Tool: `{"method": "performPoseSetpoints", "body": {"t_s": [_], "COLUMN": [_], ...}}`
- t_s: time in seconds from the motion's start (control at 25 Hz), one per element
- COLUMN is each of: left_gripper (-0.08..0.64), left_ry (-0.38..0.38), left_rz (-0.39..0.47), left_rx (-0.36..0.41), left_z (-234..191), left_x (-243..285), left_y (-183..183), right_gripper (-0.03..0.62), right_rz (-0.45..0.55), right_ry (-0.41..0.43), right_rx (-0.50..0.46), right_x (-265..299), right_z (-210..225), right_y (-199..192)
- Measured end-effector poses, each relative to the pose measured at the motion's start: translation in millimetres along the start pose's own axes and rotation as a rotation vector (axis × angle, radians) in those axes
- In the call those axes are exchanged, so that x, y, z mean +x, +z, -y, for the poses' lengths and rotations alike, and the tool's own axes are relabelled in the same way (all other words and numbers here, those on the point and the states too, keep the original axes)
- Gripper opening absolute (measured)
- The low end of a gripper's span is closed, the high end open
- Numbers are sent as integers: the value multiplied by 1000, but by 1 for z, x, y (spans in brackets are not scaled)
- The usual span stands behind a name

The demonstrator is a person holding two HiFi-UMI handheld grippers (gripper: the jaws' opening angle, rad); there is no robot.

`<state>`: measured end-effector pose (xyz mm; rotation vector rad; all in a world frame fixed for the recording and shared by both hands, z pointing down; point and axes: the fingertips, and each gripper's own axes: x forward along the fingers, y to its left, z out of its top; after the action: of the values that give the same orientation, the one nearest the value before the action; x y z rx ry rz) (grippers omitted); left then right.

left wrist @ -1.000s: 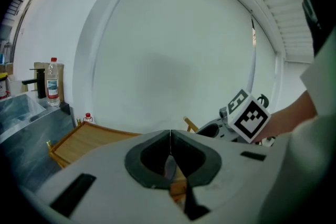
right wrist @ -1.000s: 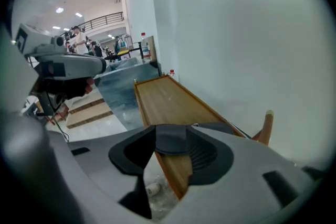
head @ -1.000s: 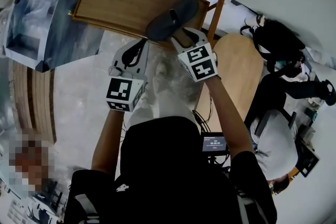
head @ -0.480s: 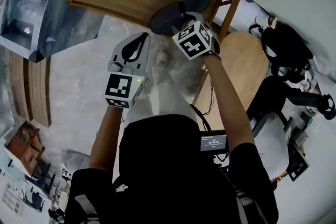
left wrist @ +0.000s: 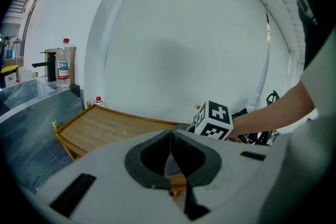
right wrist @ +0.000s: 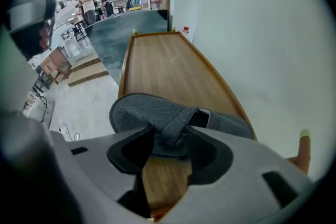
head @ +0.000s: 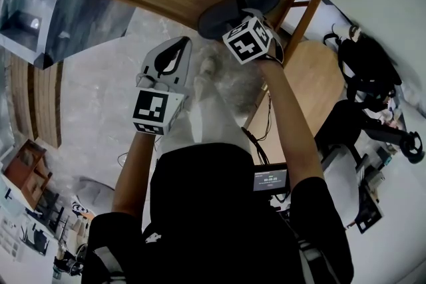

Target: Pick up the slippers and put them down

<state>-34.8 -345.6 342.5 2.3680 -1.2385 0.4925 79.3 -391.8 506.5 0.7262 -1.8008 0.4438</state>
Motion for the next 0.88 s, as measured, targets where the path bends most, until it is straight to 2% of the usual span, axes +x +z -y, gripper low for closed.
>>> {"method": "performPoseSetpoints", "body": {"t_s": [0.2,0.36,0.72,0.88], "left_gripper": [6,6,6,6], "left_ry": [17,19,13,4], "left_rz": [34,36,47,44], "left_rx": [14,12,20,28], "left_z": [-9,-11,-11,-9], "left_x": [0,0,-2,-3], "left_y": [4,3,8,9], "right_gripper": [120,37,6,5], "right_rz": [-13,-7,32,44], "right_ry": [-13,-45,-100,-89], "right_rx": [-15,-36,-39,-5], "right_x": [4,3,-5,-9], "right_z": [0,1,6,5], "right_y": [1,1,3,4]}}
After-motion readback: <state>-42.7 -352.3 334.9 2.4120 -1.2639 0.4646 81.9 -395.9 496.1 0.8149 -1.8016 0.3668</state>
